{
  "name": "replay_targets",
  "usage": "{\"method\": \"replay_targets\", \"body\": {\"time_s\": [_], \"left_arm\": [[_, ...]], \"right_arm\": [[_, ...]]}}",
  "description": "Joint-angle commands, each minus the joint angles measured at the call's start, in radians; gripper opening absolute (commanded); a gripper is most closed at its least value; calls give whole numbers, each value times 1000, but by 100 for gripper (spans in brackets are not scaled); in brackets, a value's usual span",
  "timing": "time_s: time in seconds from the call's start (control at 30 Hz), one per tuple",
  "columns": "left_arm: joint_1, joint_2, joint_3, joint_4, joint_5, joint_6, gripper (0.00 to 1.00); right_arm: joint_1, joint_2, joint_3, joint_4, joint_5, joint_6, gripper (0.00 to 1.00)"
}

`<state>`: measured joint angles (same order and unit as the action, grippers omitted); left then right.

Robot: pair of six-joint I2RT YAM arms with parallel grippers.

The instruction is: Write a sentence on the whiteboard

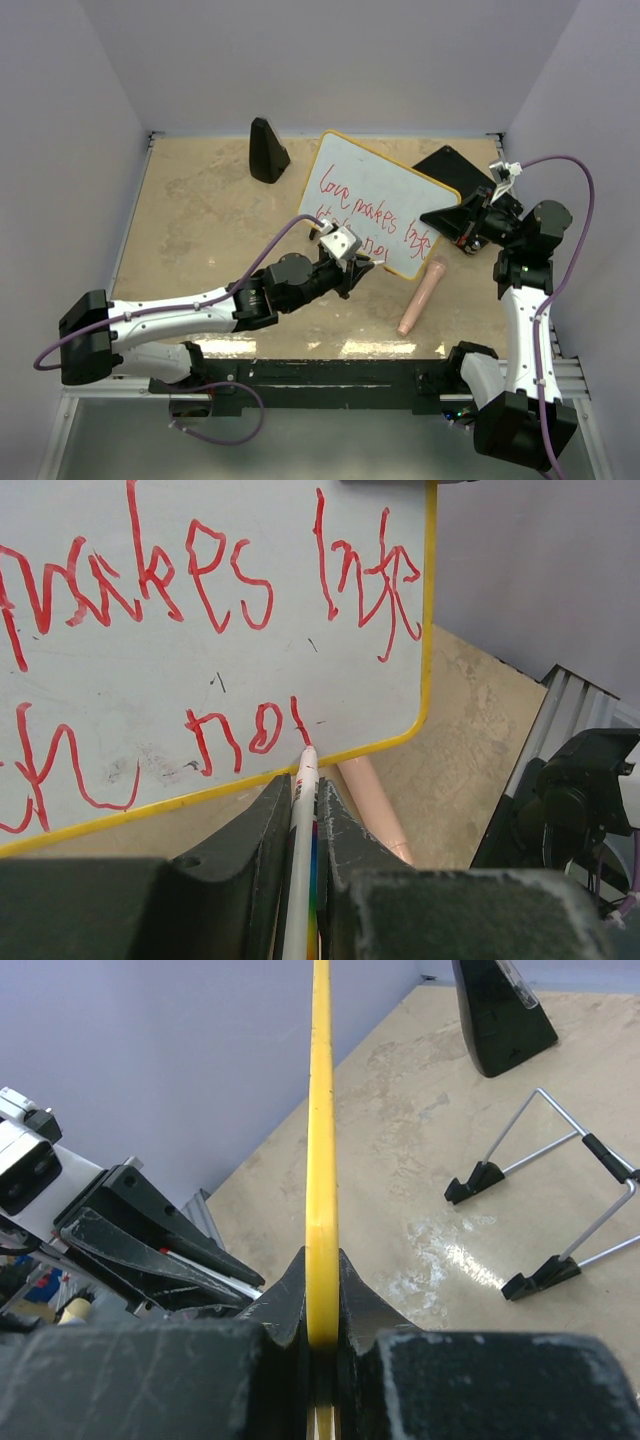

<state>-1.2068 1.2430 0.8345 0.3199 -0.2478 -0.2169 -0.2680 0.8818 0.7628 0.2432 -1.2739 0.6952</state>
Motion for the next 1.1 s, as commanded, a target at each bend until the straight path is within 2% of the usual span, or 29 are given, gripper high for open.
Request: {"method": "replay_targets", "body": {"time_s": [0.0, 0.4, 1.07], "left_arm": [[-2, 21, 60, 15, -1, 7, 0], [3, 68, 135, 28, -4, 36, 0], [4, 46, 43, -33, 56, -47, 0]], "right_arm": [[0, -33, 27, 61, -12, 33, 0], [0, -40, 27, 61, -13, 36, 0], [0, -43, 27, 62, -13, 38, 0]]}}
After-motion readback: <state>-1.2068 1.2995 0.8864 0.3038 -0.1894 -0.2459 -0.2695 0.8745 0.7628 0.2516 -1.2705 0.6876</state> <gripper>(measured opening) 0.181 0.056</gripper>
